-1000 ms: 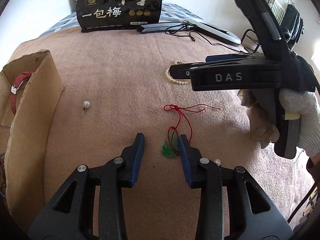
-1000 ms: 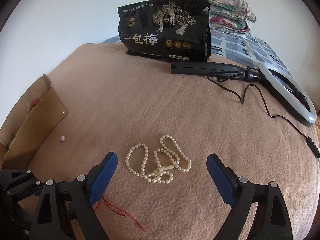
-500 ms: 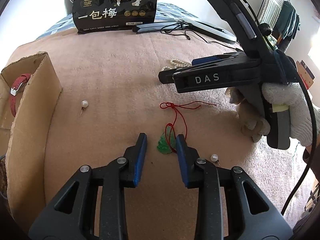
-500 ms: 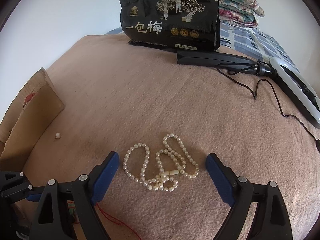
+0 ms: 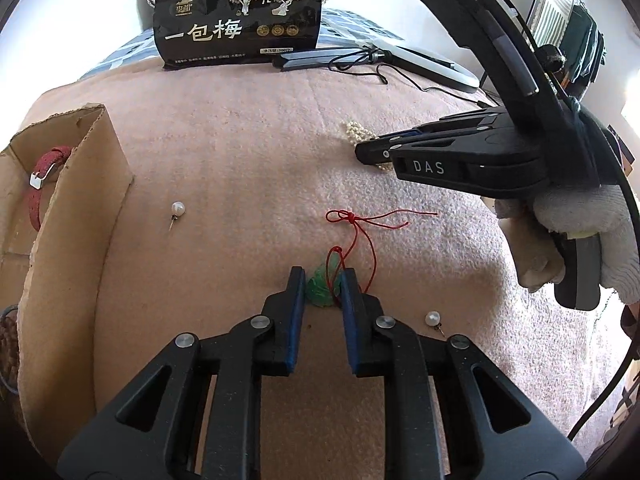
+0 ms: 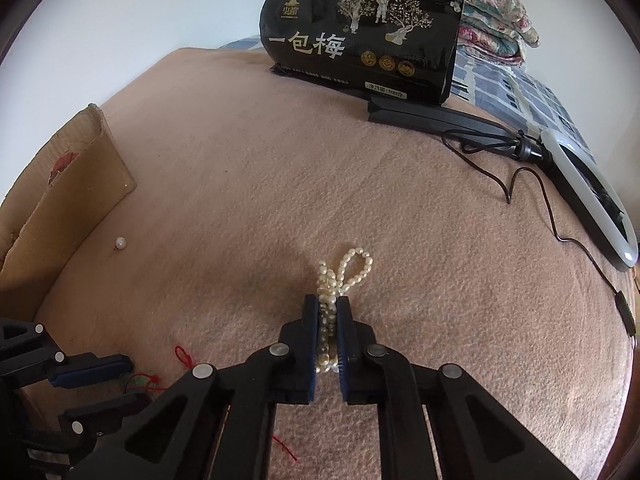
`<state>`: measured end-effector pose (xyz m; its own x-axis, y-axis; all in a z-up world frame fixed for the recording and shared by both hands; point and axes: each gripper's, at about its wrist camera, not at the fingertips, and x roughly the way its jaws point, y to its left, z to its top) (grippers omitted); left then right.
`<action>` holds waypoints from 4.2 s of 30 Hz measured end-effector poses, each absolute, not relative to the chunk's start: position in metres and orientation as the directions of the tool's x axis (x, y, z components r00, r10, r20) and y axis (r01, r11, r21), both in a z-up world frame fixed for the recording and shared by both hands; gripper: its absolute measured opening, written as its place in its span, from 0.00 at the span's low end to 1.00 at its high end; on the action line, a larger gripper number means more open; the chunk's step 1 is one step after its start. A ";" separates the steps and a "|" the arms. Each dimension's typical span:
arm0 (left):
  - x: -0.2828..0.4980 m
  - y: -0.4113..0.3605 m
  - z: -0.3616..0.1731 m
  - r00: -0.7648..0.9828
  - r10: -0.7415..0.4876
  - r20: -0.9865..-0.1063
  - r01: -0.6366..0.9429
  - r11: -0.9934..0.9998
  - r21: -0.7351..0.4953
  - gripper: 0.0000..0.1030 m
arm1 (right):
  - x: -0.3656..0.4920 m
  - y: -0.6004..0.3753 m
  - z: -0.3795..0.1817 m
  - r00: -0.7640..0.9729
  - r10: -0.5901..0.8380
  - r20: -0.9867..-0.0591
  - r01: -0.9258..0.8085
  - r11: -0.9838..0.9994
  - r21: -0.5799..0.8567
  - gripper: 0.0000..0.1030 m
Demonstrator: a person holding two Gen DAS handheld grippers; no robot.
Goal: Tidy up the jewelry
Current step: 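Lift and carry the pendant with the left tool and pearls with the right tool over the box, then open the left gripper releasing the pendant while the right gripper drops the pearl necklace into the box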
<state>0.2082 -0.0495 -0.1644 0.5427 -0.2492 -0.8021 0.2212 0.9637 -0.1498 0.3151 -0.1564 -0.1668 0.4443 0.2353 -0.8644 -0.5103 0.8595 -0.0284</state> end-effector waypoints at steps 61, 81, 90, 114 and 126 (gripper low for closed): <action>0.095 0.152 -0.009 0.751 -0.086 -0.655 0.027 0.995 -0.100 0.16 | 0.174 -0.028 0.020 0.578 0.514 -0.634 -0.589 0.800 0.112 0.05; 0.105 0.176 -0.046 0.702 -0.063 -0.710 -0.043 0.991 -0.130 0.16 | 0.197 0.047 -0.027 0.521 0.503 -0.690 -0.637 0.767 0.078 0.05; 0.111 0.177 -0.057 0.680 -0.063 -0.730 -0.053 0.990 -0.134 0.16 | 0.208 0.049 -0.052 0.505 0.477 -0.720 -0.621 0.780 0.081 0.05; 0.119 0.167 -0.064 0.674 -0.055 -0.737 -0.037 0.993 -0.108 0.43 | 0.211 0.050 -0.062 0.502 0.473 -0.724 -0.621 0.780 0.079 0.40; 0.118 0.165 -0.061 0.684 -0.041 -0.728 -0.046 0.994 -0.100 0.77 | 0.208 0.047 -0.050 0.590 0.434 -0.680 -0.564 0.825 0.038 1.00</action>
